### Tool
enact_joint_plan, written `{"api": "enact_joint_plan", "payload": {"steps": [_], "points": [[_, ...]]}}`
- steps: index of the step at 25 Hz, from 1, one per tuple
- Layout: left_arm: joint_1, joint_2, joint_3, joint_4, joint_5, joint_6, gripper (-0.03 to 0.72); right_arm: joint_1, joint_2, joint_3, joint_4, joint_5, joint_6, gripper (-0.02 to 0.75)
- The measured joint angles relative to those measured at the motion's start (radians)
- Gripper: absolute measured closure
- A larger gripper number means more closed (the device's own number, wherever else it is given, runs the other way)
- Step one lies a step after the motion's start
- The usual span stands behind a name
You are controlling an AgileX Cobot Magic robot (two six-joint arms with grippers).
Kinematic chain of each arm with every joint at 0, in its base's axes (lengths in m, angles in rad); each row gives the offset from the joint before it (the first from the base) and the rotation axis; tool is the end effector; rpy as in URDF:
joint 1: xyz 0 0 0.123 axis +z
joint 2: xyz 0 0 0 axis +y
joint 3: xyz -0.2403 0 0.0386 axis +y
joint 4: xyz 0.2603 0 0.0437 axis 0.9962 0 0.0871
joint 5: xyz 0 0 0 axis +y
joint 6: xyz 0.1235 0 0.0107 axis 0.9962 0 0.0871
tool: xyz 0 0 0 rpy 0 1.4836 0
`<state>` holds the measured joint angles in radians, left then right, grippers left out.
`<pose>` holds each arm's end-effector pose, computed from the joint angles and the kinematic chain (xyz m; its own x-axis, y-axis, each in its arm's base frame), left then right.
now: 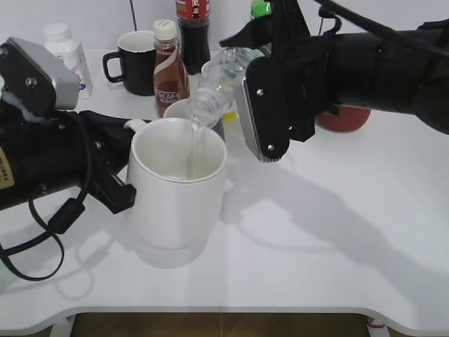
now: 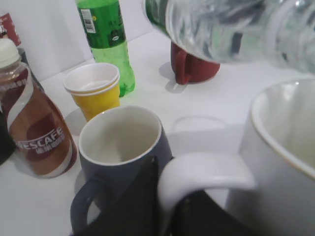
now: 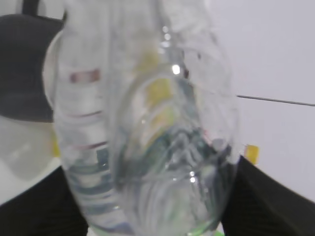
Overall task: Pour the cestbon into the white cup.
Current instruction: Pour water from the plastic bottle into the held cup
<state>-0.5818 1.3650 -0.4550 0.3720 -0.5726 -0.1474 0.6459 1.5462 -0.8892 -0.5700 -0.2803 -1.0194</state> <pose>0.2370 -0.1850 0.1535 -0.1116 0.2713 -0.9560 0.7260 0.6791 0.1080 0.2934 0.2443 0.1998 0.7080 -0.7045 -0.0480 -0.2598 -0.1967 -0.9454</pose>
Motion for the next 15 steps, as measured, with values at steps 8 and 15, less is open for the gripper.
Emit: {"api": "enact_joint_plan", "payload": {"steps": [8,15], "points": [[0.0,0.0,0.0,-0.001,0.007,0.0,0.657,0.0,0.0,0.0,0.141,-0.089,-0.184,0.247],[0.0,0.0,0.0,-0.001,0.014,0.0,0.657,0.0,0.0,0.0,0.181,-0.114,-0.251,0.247]]}}
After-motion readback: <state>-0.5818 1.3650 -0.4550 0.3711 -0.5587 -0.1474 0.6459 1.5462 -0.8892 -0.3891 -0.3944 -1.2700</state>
